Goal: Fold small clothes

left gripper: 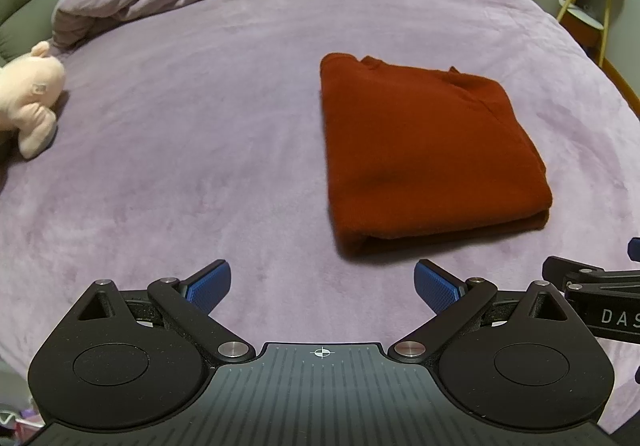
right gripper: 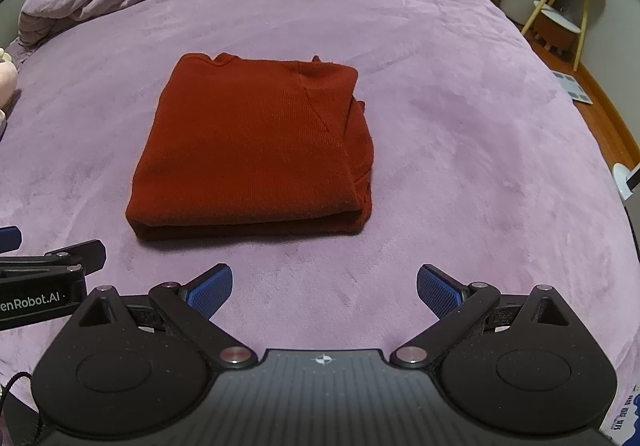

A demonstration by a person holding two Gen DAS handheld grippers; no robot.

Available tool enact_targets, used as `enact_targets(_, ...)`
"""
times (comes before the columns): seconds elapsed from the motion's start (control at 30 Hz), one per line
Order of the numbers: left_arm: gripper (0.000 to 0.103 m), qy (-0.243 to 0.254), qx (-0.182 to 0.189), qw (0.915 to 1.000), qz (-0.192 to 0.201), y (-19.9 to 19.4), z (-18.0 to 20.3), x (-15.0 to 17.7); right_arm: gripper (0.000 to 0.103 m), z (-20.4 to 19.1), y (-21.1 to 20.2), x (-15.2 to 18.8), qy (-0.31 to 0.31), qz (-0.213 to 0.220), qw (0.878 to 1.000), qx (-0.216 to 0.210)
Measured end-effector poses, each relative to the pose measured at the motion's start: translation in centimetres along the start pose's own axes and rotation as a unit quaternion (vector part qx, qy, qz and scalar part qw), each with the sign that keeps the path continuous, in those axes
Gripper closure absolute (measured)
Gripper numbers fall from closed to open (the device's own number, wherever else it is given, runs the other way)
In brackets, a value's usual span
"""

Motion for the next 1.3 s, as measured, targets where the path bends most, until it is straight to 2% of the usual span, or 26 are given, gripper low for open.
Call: enact_targets(1.3,0.002,-0.001,0.003,1.0000,-0.001,0.37,0.04,0.06,0.004,-0.21,0.10,-0.06,0.001,0.001,1.000,0.000)
Point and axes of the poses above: each gripper's, at about its wrist camera, not at the fingertips, and y roughly the way its jaws point, z to its right, x to its underside, the point moved 8 cm from there along y, roughly the way its jaws point, and after that the axes turned 4 degrees about z, right-handed, at the moved point
